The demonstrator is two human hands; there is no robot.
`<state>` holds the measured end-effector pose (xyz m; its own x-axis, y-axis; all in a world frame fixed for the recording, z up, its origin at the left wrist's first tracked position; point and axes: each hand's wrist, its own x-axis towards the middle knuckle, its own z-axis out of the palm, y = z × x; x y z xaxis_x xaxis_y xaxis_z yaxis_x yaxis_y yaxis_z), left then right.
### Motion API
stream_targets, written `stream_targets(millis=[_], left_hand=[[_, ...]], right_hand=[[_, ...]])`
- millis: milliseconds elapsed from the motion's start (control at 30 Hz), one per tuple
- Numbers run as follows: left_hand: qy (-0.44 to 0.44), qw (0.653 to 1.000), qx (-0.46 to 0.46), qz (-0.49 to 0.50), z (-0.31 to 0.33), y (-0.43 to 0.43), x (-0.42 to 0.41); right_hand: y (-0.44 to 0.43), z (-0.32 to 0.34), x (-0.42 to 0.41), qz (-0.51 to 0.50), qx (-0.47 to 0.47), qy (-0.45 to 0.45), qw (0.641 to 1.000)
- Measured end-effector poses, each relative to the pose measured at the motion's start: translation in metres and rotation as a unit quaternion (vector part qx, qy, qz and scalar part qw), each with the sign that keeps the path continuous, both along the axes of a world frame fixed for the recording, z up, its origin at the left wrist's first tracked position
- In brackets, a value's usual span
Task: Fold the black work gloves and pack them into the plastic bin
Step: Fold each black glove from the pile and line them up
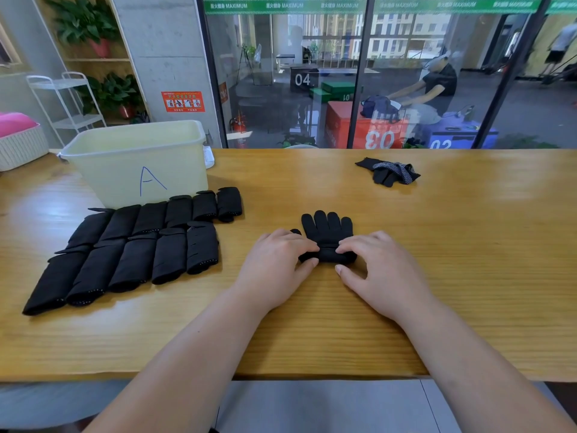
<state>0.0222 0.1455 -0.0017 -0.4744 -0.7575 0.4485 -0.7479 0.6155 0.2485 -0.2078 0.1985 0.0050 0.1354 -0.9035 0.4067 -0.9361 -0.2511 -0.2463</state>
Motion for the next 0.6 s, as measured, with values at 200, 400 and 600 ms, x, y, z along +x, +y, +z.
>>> stream_targets(millis=[200,400,600], left_hand=[[0.119,0.99,0.078,0.019,0.005,0.006,0.004],[0.174,0.972,0.159,0.017,0.012,0.009,0.006],[0.163,0.975,0.147,0.026,0.01,0.006,0.003]], right_hand=[[-0.001,0.001,-0.002,-0.004,0.051,-0.117,0.992],[-0.005,-0.002,-0.008,-0.003,0.067,-0.261,0.963],[-0.014,-0.002,-0.005,-0.041,0.052,-0.261,0.963]])
